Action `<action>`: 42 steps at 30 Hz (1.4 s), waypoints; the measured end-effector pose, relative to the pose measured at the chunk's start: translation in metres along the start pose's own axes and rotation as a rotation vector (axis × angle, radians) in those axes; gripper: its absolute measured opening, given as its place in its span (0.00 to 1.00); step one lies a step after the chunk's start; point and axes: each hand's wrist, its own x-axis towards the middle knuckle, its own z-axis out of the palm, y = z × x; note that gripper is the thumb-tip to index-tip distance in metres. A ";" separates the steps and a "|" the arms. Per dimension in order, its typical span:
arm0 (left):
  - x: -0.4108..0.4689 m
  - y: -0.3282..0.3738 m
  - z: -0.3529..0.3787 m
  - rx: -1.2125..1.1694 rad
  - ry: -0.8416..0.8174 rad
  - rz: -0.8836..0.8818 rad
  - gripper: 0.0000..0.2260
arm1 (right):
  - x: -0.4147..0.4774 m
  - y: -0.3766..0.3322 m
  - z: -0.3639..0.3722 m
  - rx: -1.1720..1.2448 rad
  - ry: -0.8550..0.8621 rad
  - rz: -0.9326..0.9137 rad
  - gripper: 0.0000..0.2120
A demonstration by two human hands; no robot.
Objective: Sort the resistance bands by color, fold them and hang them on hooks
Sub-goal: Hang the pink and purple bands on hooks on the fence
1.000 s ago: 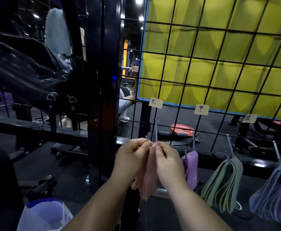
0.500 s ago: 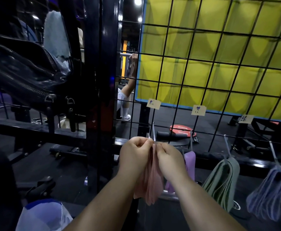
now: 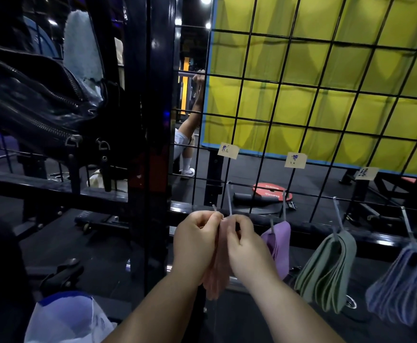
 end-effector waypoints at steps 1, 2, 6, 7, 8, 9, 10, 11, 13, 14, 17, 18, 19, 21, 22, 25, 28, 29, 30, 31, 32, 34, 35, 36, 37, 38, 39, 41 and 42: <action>0.000 -0.001 0.000 -0.004 0.008 -0.005 0.05 | -0.002 0.002 0.003 0.026 0.019 0.004 0.06; 0.001 -0.002 0.000 -0.009 0.020 -0.010 0.05 | -0.003 0.003 0.004 0.058 0.045 0.006 0.07; 0.001 -0.005 0.001 -0.041 0.037 -0.033 0.06 | -0.004 0.008 0.006 0.098 0.080 0.011 0.11; 0.000 -0.005 0.001 -0.044 0.046 -0.028 0.05 | -0.005 0.008 0.006 0.084 0.080 0.014 0.10; 0.000 -0.006 0.001 -0.041 0.058 -0.017 0.05 | -0.004 0.010 0.007 0.077 0.083 0.020 0.09; -0.001 -0.007 0.001 -0.039 0.067 -0.002 0.04 | -0.003 0.010 0.008 0.076 0.086 0.023 0.08; -0.001 -0.008 0.001 -0.034 0.069 0.013 0.05 | -0.002 0.011 0.010 0.078 0.081 0.032 0.07; -0.002 -0.008 0.001 -0.013 0.066 0.029 0.07 | -0.001 0.011 0.011 0.087 0.073 0.049 0.06; -0.003 -0.011 0.001 0.079 0.053 0.074 0.11 | 0.001 0.011 0.011 0.101 0.049 0.088 0.06; -0.003 -0.011 0.001 0.117 0.050 0.086 0.13 | 0.002 0.011 0.010 0.102 0.036 0.101 0.06; -0.004 -0.013 0.001 0.125 0.060 0.085 0.13 | 0.001 0.009 0.005 0.127 -0.023 0.141 0.07; -0.004 -0.013 0.001 0.127 0.062 0.086 0.13 | 0.000 0.010 0.004 0.158 -0.043 0.157 0.08; -0.005 -0.013 0.000 0.130 0.059 0.089 0.13 | 0.001 0.011 0.003 0.188 -0.061 0.172 0.09; -0.006 -0.014 0.001 0.129 0.051 0.103 0.13 | 0.001 0.015 0.004 0.217 -0.091 0.191 0.11; -0.007 -0.014 0.001 0.131 0.051 0.113 0.13 | 0.001 0.016 0.003 0.227 -0.104 0.189 0.12; -0.007 -0.019 0.003 0.144 0.043 0.156 0.09 | 0.001 0.021 0.004 0.222 -0.137 0.170 0.13; -0.009 -0.033 0.008 0.176 -0.004 0.201 0.07 | -0.001 0.030 0.011 0.249 -0.182 0.148 0.14; -0.010 -0.038 0.010 0.182 -0.010 0.207 0.09 | -0.002 0.033 0.014 0.286 -0.189 0.152 0.13; -0.011 -0.042 0.013 0.175 -0.008 0.201 0.11 | -0.003 0.035 0.016 0.315 -0.191 0.156 0.12; -0.013 -0.046 0.015 0.157 0.002 0.193 0.11 | -0.004 0.036 0.018 0.332 -0.197 0.155 0.10; -0.013 -0.050 0.018 0.144 0.015 0.183 0.11 | -0.004 0.037 0.019 0.343 -0.208 0.152 0.08; -0.016 -0.059 0.021 0.136 0.035 0.169 0.13 | -0.006 0.040 0.022 0.369 -0.241 0.161 0.08; -0.017 -0.064 0.022 0.139 0.040 0.162 0.13 | -0.006 0.044 0.023 0.375 -0.251 0.170 0.09; -0.020 -0.068 0.023 0.140 0.045 0.153 0.13 | -0.007 0.048 0.025 0.380 -0.251 0.177 0.10; -0.024 -0.072 0.023 0.138 0.048 0.147 0.12 | -0.008 0.052 0.027 0.389 -0.247 0.184 0.11; -0.028 -0.075 0.023 0.142 0.053 0.142 0.11 | -0.009 0.057 0.029 0.396 -0.244 0.187 0.12; -0.032 -0.078 0.024 0.153 0.057 0.141 0.11 | -0.011 0.061 0.030 0.400 -0.244 0.188 0.12; -0.040 -0.084 0.023 0.188 0.068 0.139 0.12 | -0.015 0.067 0.033 0.395 -0.241 0.178 0.12; -0.044 -0.087 0.023 0.203 0.077 0.138 0.12 | -0.018 0.068 0.034 0.390 -0.236 0.172 0.12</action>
